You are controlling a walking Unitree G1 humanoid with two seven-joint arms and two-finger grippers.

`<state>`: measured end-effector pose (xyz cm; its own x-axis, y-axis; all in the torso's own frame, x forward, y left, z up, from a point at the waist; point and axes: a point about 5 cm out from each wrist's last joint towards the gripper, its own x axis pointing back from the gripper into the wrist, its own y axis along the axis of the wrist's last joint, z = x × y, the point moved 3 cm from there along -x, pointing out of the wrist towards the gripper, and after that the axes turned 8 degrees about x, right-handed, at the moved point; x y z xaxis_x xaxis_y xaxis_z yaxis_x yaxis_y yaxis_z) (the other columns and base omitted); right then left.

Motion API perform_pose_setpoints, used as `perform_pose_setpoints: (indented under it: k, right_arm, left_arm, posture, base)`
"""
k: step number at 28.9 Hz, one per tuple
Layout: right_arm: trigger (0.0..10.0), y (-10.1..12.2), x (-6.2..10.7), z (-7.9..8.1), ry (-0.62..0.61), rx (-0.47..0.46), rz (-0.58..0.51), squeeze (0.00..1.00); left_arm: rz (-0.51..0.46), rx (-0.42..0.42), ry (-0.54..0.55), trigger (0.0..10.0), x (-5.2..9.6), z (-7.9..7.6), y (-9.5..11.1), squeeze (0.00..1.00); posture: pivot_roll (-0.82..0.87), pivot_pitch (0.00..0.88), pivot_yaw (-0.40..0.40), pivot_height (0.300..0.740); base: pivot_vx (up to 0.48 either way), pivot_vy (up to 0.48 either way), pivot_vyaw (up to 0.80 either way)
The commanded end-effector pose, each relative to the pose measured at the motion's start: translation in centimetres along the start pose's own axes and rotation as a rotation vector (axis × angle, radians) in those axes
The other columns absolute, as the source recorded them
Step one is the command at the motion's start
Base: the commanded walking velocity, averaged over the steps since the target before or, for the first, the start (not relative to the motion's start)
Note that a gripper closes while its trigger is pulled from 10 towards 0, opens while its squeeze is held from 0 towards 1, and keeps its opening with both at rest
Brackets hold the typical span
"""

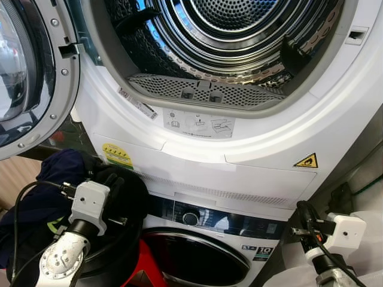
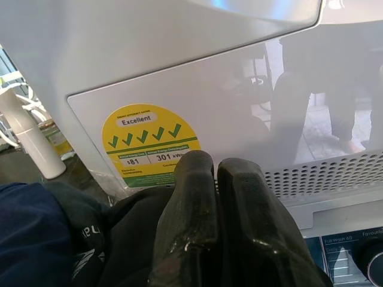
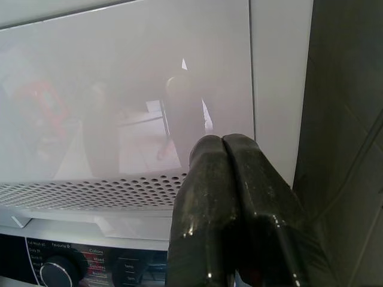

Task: Clothes washing

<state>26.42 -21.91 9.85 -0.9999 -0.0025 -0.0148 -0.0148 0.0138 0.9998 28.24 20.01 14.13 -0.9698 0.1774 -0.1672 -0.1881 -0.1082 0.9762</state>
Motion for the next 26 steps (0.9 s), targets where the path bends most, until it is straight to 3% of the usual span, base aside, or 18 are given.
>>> perform_pose_setpoints:
  k: [1, 2, 3, 5, 7, 10, 12, 14, 15, 17, 19, 21, 23, 24, 25, 26]
  right_arm:
    - [10.0, -0.1, 0.0, 0.0, -0.004, -0.003, 0.011, 0.00]
    - [10.0, -0.2, 0.0, -0.2, -0.021, -0.006, 0.022, 0.00]
    - [10.0, 0.0, -0.4, 0.4, 0.023, 0.028, -0.004, 0.00]
    - [10.0, 0.2, -0.7, 0.7, 0.048, 0.044, -0.019, 0.00]
    - [10.0, 0.2, -0.7, 0.8, 0.050, 0.046, -0.021, 0.00]
    - [10.0, 0.2, -0.8, 0.9, 0.052, 0.045, -0.021, 0.00]
    - [10.0, 0.3, -0.9, 0.9, 0.053, 0.046, -0.022, 0.00]
    - [10.0, 0.3, -0.9, 0.9, 0.053, 0.044, -0.025, 0.00]
    - [10.0, 0.3, -0.9, 0.9, 0.053, 0.049, -0.025, 0.00]
    - [10.0, 0.3, -0.9, 0.9, 0.052, 0.049, -0.026, 0.00]
    - [10.0, 0.2, -0.9, 0.9, 0.052, 0.049, -0.025, 0.00]
    - [10.0, 0.2, -0.9, 1.0, 0.053, 0.045, -0.025, 0.00]
    - [10.0, 0.2, -0.9, 1.0, 0.054, 0.048, -0.025, 0.00]
    - [10.0, 0.2, -0.9, 1.0, 0.054, 0.047, -0.025, 0.00]
    - [10.0, 0.2, -0.9, 1.0, 0.054, 0.046, -0.026, 0.00]
    - [10.0, 0.2, -0.9, 1.0, 0.054, 0.046, -0.026, 0.00]
  left_arm:
    - [0.014, 0.004, 0.007, 10.0, 0.0, 0.4, -0.3, 0.00]
    - [0.014, 0.004, 0.007, 10.0, 0.0, 0.4, -0.3, 0.00]
    - [-0.008, 0.052, 0.035, 10.0, -0.9, 0.6, 0.5, 0.00]
    - [-0.037, 0.070, 0.073, 10.0, -1.4, 1.3, 1.1, 0.00]
    - [0.073, 0.135, 0.111, 10.0, -1.6, 1.7, -0.6, 0.00]
    - [0.113, 0.198, 0.118, 10.0, -1.5, 1.5, -1.6, 0.00]
    - [0.134, 0.304, 0.163, 10.0, -1.3, 1.8, -2.1, 0.00]
    - [0.107, 0.352, 0.197, 10.0, -1.3, 2.1, -1.8, 0.00]
    - [0.094, 0.457, 0.274, 10.0, -1.2, 3.0, -1.9, 0.00]
    - [0.091, 0.535, 0.319, 10.0, -1.2, 3.6, -2.0, 0.00]
    - [0.109, 0.487, 0.295, 10.0, -1.3, 3.4, -2.0, 0.00]
    - [0.147, 0.327, 0.174, 10.0, -1.3, 2.2, -1.9, 0.00]
    - [0.176, 0.077, 0.072, 10.0, -1.2, 0.9, -1.7, 0.00]
    - [0.151, -0.008, 0.044, 10.0, -1.3, 0.5, -1.2, 0.00]
    - [0.128, -0.073, 0.010, 10.0, -1.4, 0.0, -0.7, 0.00]
    - [0.128, -0.073, 0.010, 10.0, -1.4, 0.0, -0.7, 0.00]
  posture:
    - [-0.05, 0.056, 0.022, 0.740]
    - [0.00, 0.000, 0.000, 0.740]
    - [-0.05, 0.048, 0.021, 0.740]
    - [-0.05, 0.045, 0.021, 0.740]
    - [-0.05, 0.044, 0.020, 0.740]
    - [-0.05, 0.045, 0.019, 0.740]
    - [-0.05, 0.046, 0.017, 0.740]
    - [-0.05, 0.048, 0.017, 0.740]
    - [-0.05, 0.050, 0.019, 0.740]
    - [-0.05, 0.051, 0.019, 0.740]
    - [-0.04, 0.054, 0.019, 0.740]
    - [-0.04, 0.056, 0.020, 0.740]
    - [-0.04, 0.060, 0.022, 0.740]
    - [-0.04, 0.060, 0.023, 0.740]
    - [-0.04, 0.060, 0.022, 0.740]
    - [-0.04, 0.060, 0.022, 0.740]
  base:
    - [0.000, 0.000, 0.00]
    - [0.000, 0.000, 0.00]
    - [0.000, 0.000, 0.00]
    - [0.000, 0.000, 0.00]
    - [0.000, 0.000, 0.00]
    - [0.000, 0.000, 0.00]
    - [0.000, 0.000, 0.00]
    - [0.000, 0.000, 0.00]
    - [0.000, 0.000, 0.00]
    - [0.000, 0.000, 0.00]
    - [0.000, 0.000, 0.00]
    - [0.000, 0.000, 0.00]
    - [0.000, 0.000, 0.00]
    - [0.000, 0.000, 0.00]
    - [0.000, 0.000, 0.00]
    - [0.000, 0.000, 0.00]
